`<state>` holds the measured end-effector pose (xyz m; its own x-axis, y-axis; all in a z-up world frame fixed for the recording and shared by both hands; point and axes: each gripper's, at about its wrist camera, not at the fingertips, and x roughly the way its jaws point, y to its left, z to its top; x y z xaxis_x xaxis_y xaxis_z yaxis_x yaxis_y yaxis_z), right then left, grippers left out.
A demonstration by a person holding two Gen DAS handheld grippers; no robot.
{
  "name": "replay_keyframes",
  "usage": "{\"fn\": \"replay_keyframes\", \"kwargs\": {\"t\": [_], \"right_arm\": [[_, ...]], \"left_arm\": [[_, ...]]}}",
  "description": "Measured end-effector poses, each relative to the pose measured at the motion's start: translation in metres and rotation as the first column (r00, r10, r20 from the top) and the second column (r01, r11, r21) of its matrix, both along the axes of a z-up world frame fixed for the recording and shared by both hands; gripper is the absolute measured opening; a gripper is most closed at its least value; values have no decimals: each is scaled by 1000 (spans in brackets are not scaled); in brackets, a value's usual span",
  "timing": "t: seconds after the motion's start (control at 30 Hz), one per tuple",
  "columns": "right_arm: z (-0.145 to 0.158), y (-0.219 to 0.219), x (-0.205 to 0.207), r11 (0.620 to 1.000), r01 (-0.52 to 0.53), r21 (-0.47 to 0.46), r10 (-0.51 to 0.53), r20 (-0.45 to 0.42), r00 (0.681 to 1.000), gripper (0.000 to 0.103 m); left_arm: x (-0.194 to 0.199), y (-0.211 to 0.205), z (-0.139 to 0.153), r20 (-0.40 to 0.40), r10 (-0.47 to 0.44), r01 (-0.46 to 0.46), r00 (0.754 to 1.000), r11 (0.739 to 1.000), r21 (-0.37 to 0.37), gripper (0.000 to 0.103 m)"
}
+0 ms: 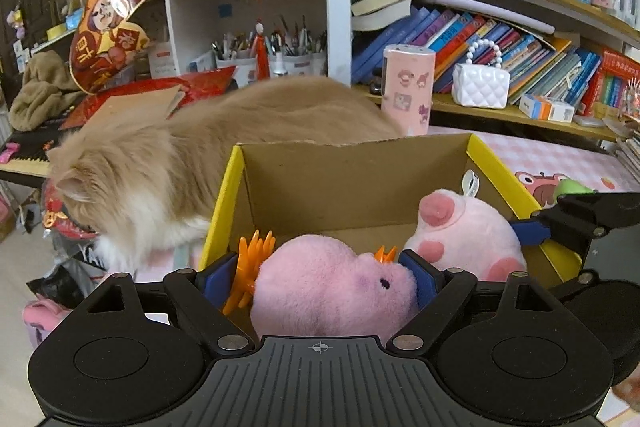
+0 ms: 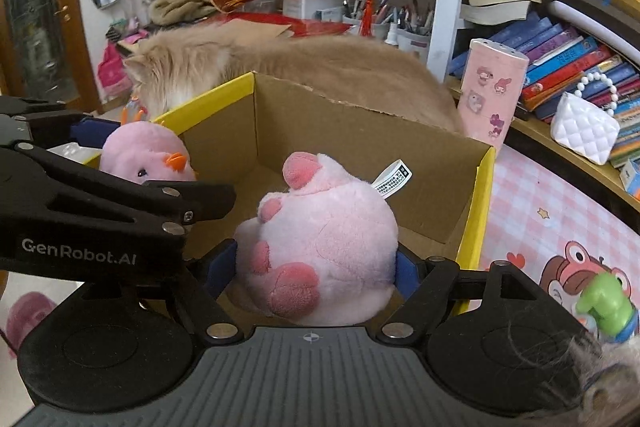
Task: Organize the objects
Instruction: 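Open both tools to drop the plush toys into the yellow box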
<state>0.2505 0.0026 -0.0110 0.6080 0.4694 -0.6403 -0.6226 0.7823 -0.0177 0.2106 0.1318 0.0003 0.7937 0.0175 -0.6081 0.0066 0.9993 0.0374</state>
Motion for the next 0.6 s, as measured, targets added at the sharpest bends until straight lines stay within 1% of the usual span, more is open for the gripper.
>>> {"fn": "replay_keyframes", "kwargs": {"t": [0.13, 0.2, 0.3, 0.4, 0.47, 0.5, 0.6], "right_arm": [[0, -8, 10, 1000, -23, -8, 23, -7, 1000, 78], [0, -9, 10, 1000, -18, -13, 17, -8, 1000, 78], [0, -8, 8, 1000, -7, -18, 7, -4, 1000, 80], [1, -7, 3, 1000, 14, -22, -13, 12, 1000, 82], [5, -7, -1, 999, 32, -14, -32, 40, 999, 88], [8, -8, -4, 999, 38, -2, -37, 52, 998, 89], [16, -10, -9, 997, 71, 20, -73, 80, 994, 90]], "left_arm": [[7, -5, -1, -3, -10, 10, 1000, 1000, 8, 87], [10, -6, -1, 1, -12, 12, 1000, 1000, -1, 87], [13, -7, -1, 0, -5, 5, 1000, 1000, 9, 88], [9, -6, 6, 35, -4, 4, 999, 1000, -12, 88], [3, -6, 14, 71, -5, 7, 997, 1000, -24, 88], [0, -5, 18, 84, -4, 7, 996, 1000, -29, 89], [-8, -1, 30, 118, 11, -6, 993, 999, -50, 89]]}}
